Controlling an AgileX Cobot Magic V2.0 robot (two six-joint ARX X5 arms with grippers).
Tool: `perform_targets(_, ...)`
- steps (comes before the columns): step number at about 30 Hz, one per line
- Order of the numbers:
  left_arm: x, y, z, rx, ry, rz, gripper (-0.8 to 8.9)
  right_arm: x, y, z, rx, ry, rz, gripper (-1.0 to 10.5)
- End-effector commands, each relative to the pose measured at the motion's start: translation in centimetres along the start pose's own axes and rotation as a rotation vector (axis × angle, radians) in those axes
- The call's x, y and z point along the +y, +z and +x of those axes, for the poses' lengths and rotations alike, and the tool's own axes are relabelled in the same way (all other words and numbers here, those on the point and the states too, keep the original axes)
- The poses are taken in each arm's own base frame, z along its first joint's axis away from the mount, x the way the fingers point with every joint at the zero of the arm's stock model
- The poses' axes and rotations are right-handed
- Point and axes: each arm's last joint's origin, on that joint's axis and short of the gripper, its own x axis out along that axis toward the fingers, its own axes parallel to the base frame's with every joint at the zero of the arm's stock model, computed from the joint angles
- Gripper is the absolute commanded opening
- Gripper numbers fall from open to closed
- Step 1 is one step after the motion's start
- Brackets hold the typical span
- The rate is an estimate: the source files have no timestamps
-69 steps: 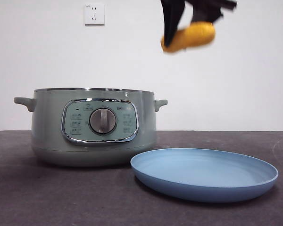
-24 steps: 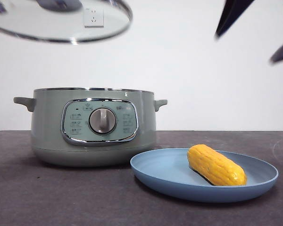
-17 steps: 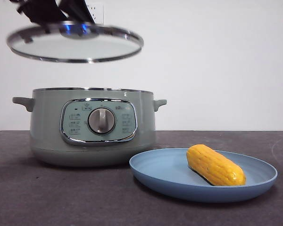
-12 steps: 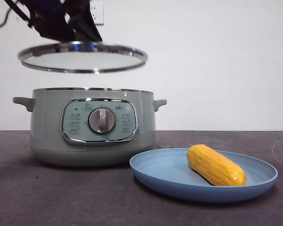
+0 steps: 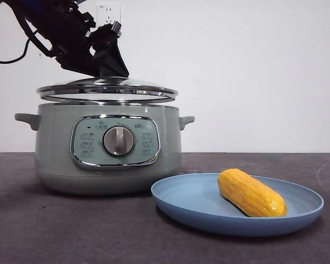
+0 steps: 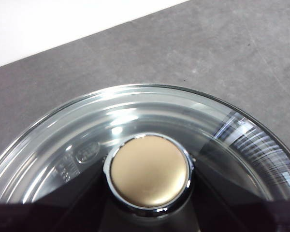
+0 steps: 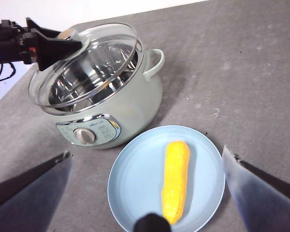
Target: Take the corn out from the steamer,put the corn on the plate,close the lid
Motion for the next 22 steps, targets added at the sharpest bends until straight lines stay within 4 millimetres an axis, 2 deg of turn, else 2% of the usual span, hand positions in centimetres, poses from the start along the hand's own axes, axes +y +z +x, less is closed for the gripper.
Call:
perform_targets(1, -0.1, 0.4, 0.4, -0.043, -0.005, 0.023, -0.09, 0.0, -0.1, 0.1, 0.001, 0.004, -0.007, 5.7)
perform_targets(7, 0.0, -0.4, 1.2, -0.002, -0.005, 0.015, -0.09, 0.0, -0.1, 0.1, 0.001, 0.003, -0.007, 5.7)
perform_targets(20, -0.2, -1.2, 1.2, 0.086, -0.004, 0.003, -0.08, 0.0, -0.1, 0.1, 0.001, 0.003, -0.015, 5.7)
perform_targets(22, -0.2, -1.3, 1.2, 0.095, -0.004, -0.002, 0.25, 0.0, -0.1, 0.1, 0.001, 0.003, -0.016, 5.7)
